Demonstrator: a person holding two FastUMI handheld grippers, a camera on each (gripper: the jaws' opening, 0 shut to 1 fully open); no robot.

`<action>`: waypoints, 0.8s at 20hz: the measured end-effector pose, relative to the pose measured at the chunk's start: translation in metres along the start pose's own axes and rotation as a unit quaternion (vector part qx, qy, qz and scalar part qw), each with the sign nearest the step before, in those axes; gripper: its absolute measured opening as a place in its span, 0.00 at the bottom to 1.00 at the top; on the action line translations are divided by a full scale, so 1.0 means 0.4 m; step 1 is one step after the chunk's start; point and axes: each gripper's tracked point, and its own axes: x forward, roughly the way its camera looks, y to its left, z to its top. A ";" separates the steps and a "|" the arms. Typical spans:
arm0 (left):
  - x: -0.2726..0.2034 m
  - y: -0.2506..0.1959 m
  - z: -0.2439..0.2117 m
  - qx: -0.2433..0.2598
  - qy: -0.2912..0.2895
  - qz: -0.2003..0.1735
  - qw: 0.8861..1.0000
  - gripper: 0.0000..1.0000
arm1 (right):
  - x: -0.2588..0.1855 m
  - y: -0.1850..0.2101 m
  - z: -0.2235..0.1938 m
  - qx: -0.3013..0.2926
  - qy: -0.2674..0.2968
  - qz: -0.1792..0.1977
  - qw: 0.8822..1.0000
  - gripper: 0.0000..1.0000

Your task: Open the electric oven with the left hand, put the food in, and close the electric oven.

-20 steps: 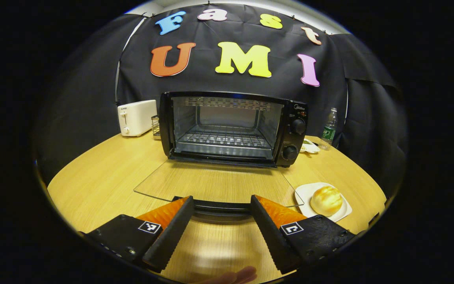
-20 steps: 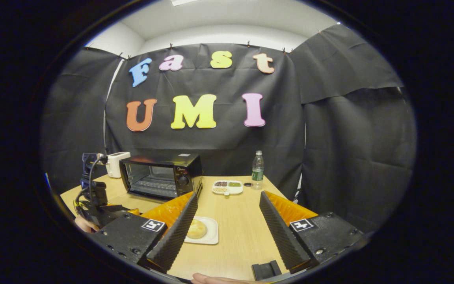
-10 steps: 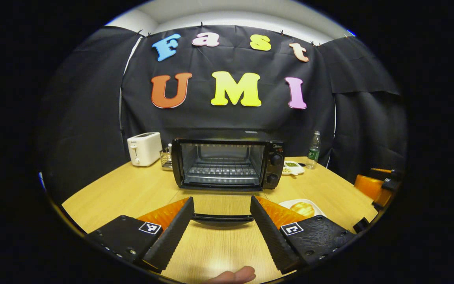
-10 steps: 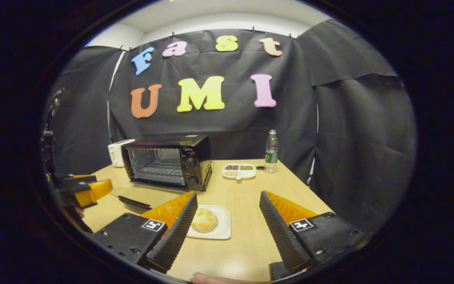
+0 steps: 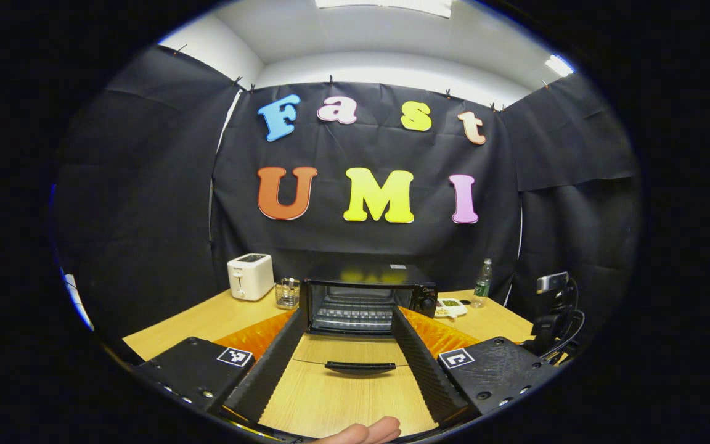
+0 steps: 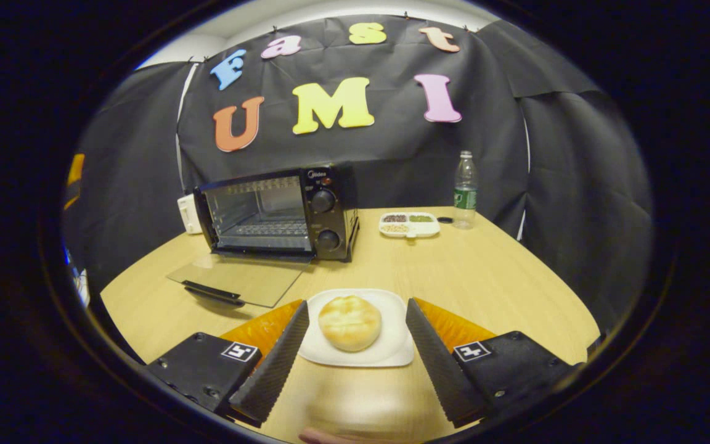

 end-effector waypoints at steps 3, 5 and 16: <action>-0.063 0.019 0.065 0.019 -0.019 -0.001 1.000 0.94 | 0.044 0.015 -0.033 -0.004 0.023 -0.004 1.000 1.00; -0.091 0.034 0.106 0.026 -0.027 0.001 0.999 0.94 | 0.066 0.026 -0.056 -0.007 0.039 -0.004 0.999 1.00; -0.156 0.035 0.174 0.024 -0.053 -0.013 0.998 0.94 | 0.096 0.027 -0.084 -0.006 0.068 -0.031 0.997 0.81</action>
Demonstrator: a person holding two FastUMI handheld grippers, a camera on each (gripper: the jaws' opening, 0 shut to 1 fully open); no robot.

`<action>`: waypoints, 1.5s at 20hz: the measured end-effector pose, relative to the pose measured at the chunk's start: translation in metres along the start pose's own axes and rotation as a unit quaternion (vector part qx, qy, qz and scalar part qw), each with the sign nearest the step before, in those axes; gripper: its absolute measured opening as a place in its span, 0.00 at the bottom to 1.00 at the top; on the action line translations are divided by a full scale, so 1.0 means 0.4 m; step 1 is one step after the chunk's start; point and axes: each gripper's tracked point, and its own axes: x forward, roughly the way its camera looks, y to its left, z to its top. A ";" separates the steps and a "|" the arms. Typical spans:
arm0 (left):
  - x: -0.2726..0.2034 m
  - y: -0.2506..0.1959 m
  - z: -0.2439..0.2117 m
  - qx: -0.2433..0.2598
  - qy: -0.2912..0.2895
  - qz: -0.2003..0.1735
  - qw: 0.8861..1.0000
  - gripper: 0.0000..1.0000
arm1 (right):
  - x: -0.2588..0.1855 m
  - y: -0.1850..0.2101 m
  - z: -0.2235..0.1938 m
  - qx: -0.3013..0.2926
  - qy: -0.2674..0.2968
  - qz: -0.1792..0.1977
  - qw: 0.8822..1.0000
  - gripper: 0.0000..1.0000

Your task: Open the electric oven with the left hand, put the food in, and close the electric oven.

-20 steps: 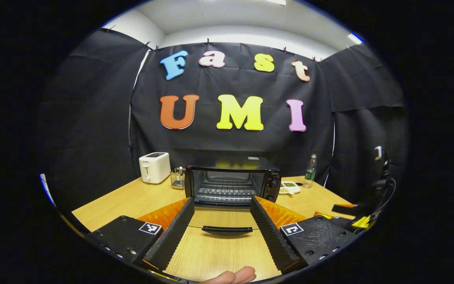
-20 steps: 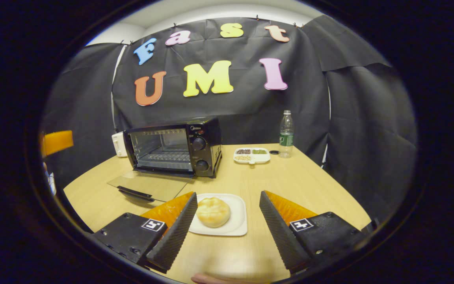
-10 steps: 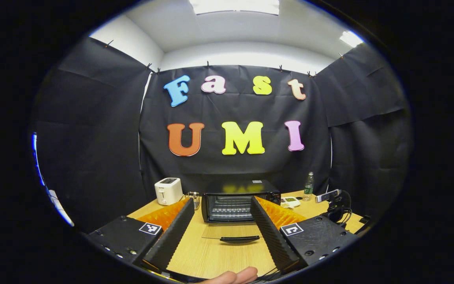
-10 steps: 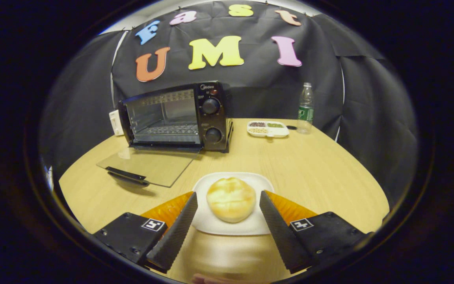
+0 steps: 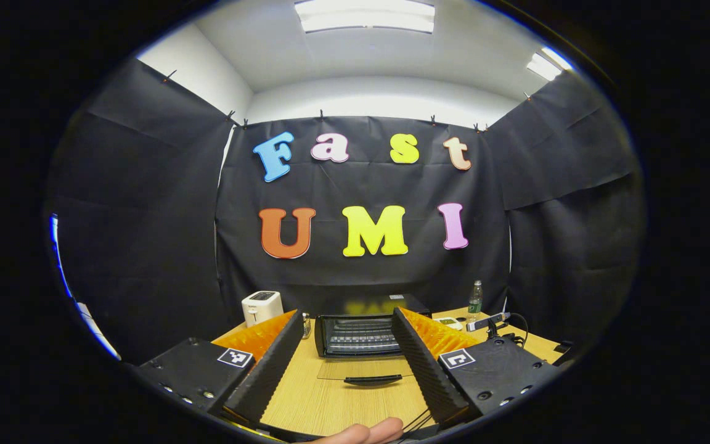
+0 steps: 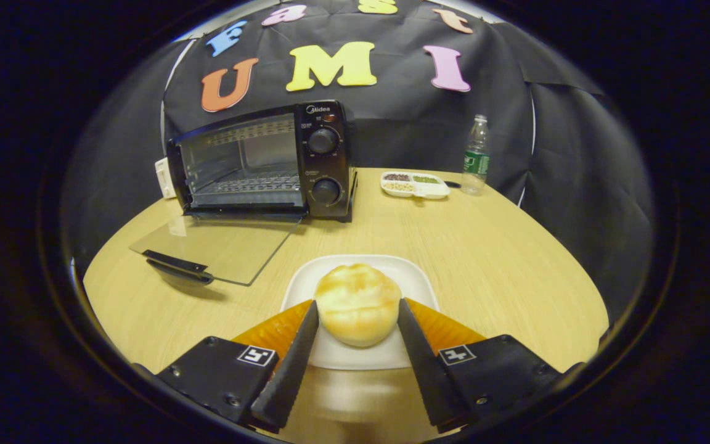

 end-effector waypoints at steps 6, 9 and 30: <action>0.002 0.040 -0.037 -0.013 0.012 0.013 1.000 0.94 | -0.037 0.004 0.033 0.004 -0.031 0.007 0.999 0.74; 0.009 0.063 -0.048 -0.027 0.020 0.022 0.999 0.94 | -0.071 0.034 0.063 0.017 -0.050 0.027 0.998 0.73; 0.073 0.124 -0.083 0.016 0.031 0.022 0.999 0.94 | 0.064 0.403 0.359 0.168 -0.085 0.172 0.967 0.57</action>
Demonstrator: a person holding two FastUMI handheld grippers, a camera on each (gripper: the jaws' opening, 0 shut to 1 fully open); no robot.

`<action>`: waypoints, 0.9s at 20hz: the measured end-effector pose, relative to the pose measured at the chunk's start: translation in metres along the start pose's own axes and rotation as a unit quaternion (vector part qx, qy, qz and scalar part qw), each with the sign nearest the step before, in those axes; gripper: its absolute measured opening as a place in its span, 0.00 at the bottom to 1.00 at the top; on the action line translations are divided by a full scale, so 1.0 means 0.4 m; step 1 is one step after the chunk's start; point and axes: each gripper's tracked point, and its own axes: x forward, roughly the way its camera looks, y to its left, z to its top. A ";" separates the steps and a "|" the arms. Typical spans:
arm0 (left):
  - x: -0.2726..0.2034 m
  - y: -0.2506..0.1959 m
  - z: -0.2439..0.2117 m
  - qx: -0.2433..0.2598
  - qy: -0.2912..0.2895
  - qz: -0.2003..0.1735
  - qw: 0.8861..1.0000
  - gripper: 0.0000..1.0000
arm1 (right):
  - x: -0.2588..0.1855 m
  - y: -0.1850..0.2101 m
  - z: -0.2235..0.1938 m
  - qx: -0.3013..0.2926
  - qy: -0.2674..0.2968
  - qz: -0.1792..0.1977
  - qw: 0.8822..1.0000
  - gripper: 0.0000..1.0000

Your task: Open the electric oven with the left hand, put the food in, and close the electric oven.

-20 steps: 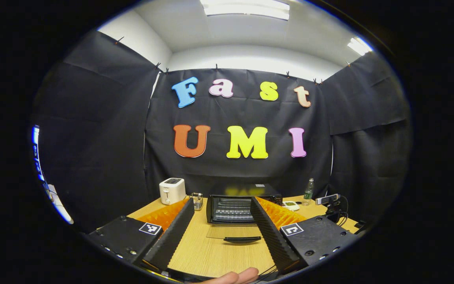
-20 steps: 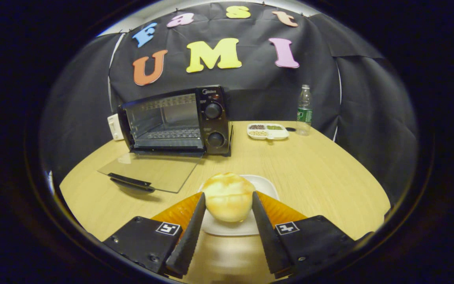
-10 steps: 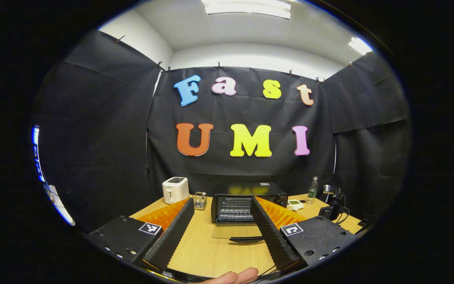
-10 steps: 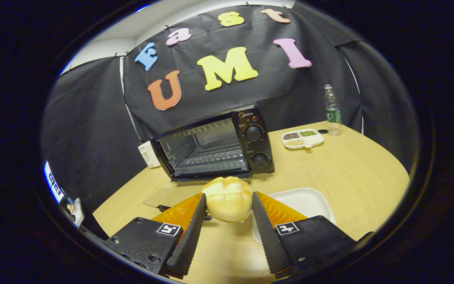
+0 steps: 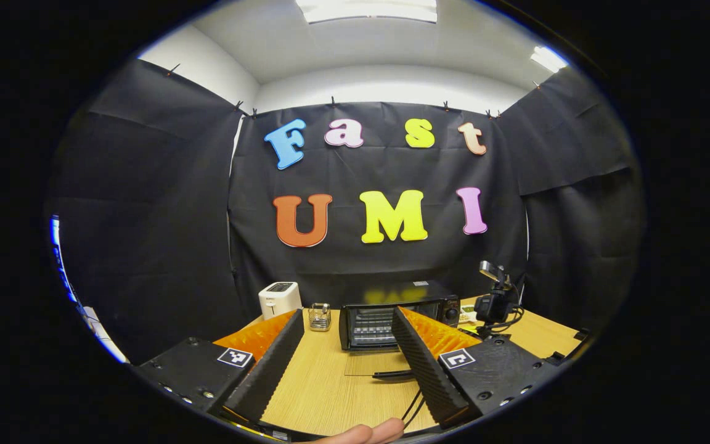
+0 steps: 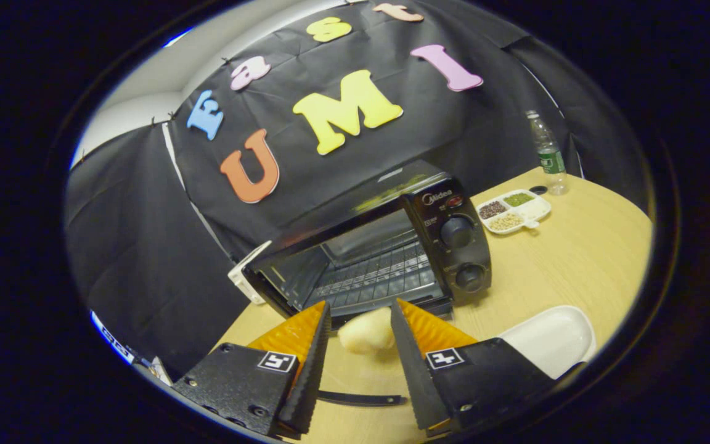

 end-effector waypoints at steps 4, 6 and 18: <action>0.025 0.015 -0.035 -0.003 0.008 -0.005 1.000 0.94 | 0.042 -0.044 0.004 -0.060 0.004 -0.036 0.998 0.53; 0.043 0.029 -0.054 -0.006 0.016 0.000 1.000 0.89 | 0.069 -0.067 -0.006 -0.090 0.009 -0.055 0.994 0.60; 0.174 0.043 -0.074 -0.001 0.042 0.008 0.999 0.94 | 0.203 -0.147 -0.133 -0.119 0.098 -0.097 0.983 0.95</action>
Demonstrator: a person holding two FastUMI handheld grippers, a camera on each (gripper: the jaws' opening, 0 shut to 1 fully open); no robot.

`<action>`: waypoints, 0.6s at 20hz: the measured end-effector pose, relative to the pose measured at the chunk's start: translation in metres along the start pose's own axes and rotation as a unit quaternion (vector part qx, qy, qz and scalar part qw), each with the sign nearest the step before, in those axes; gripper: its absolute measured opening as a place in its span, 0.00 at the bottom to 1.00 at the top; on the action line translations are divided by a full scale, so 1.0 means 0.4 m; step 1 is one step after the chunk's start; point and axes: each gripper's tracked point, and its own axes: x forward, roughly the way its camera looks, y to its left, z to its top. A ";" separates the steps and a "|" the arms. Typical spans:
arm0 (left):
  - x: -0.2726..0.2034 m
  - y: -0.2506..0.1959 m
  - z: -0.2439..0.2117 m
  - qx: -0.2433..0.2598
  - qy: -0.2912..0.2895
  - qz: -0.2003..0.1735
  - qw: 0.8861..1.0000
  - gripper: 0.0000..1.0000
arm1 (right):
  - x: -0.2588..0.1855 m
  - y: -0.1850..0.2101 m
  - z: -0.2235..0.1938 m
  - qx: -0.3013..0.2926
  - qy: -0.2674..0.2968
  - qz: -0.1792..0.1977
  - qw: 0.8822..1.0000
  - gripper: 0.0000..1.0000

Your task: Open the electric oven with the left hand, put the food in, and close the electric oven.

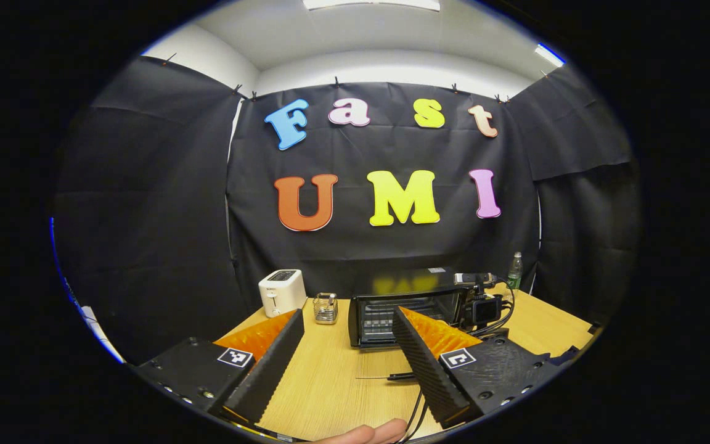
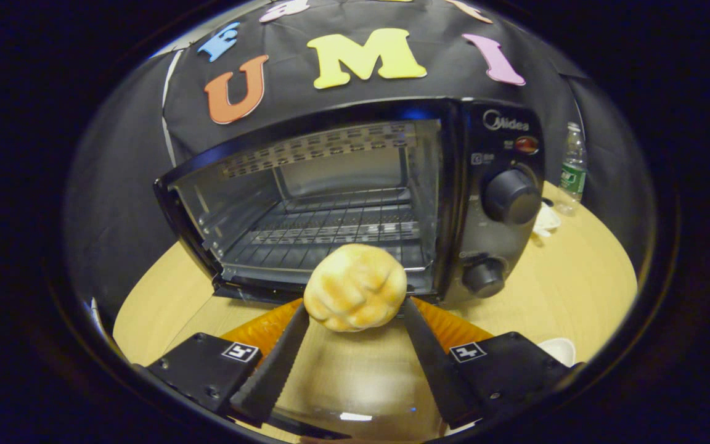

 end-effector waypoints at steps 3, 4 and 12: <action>0.041 0.003 -0.020 -0.004 0.013 -0.001 1.000 0.94 | 0.009 0.004 0.007 -0.003 -0.001 0.002 1.000 0.85; 0.055 0.008 -0.021 -0.006 0.016 0.002 1.000 0.94 | 0.014 0.003 0.004 -0.001 0.004 0.001 1.000 0.83; 0.075 0.007 -0.032 -0.022 0.017 -0.005 1.000 0.95 | -0.041 0.009 0.067 -0.018 -0.043 0.003 0.999 0.74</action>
